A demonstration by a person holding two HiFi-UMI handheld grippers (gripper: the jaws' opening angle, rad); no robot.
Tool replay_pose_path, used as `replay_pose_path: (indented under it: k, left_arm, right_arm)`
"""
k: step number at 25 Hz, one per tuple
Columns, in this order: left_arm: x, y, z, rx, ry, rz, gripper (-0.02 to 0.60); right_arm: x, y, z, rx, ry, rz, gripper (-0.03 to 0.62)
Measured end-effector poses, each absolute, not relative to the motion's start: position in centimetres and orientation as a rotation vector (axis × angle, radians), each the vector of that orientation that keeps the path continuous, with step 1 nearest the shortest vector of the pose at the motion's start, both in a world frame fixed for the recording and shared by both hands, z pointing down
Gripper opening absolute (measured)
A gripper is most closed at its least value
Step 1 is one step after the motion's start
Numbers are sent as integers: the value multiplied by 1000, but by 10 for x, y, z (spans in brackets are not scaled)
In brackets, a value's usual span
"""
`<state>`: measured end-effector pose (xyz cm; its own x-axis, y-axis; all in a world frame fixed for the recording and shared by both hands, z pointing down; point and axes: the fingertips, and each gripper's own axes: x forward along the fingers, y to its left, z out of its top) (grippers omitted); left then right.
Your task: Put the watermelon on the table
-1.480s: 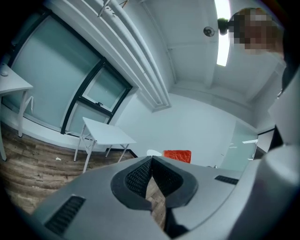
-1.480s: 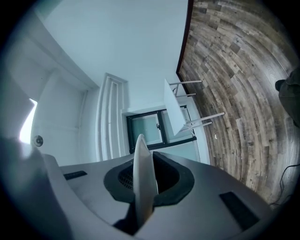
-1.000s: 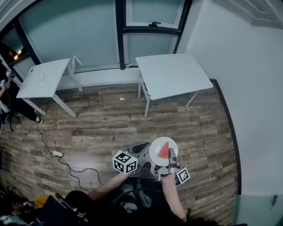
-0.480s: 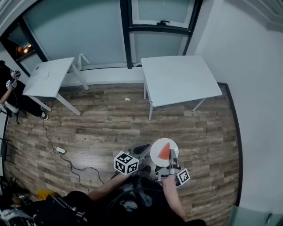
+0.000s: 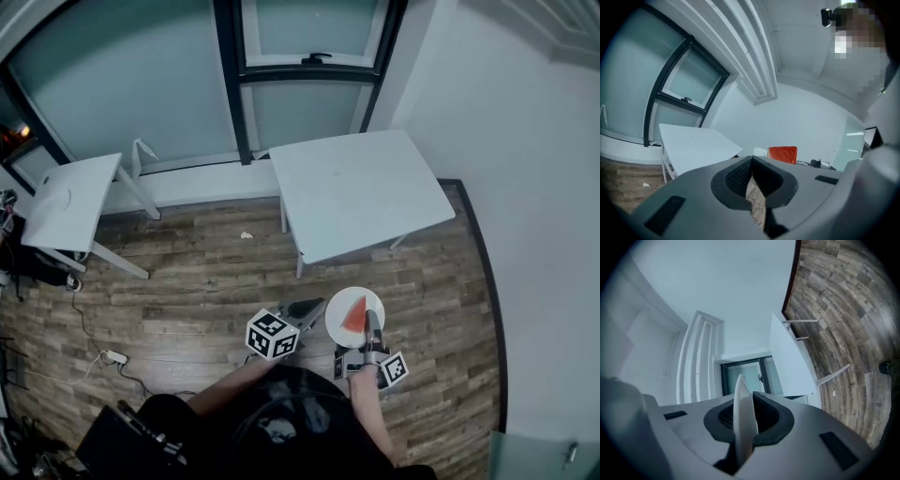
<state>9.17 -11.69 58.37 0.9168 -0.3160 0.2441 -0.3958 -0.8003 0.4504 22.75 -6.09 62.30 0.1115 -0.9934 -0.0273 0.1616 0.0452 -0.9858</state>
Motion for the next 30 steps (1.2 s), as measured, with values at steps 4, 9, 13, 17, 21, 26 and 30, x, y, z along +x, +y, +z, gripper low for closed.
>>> replay_pose_path:
  k: [4, 9, 13, 17, 21, 26, 30]
  left_arm:
    - [103, -154, 574, 2615, -436, 213, 5]
    - [111, -195, 582, 2589, -427, 196, 5]
    - [121, -227, 588, 2594, -428, 216, 5]
    - [129, -275, 594, 2572, -498, 214, 5]
    - [145, -328, 601, 2526, -582, 207, 5]
    - [186, -385, 606, 2490, -638, 219, 5]
    - [221, -419, 612, 2459, -667, 237, 5]
  right_arm:
    - [245, -92, 618, -1115, 984, -1094, 29]
    - [252, -128, 631, -1138, 950, -1112, 29]
    - [266, -173, 633, -1134, 957, -1127, 29]
    - [284, -228, 636, -1116, 989, -1139, 29]
    - [302, -285, 646, -1105, 999, -1208, 29]
    - [339, -354, 646, -1096, 1067, -1260, 29]
    - [369, -396, 658, -1112, 1087, -1324, 29]
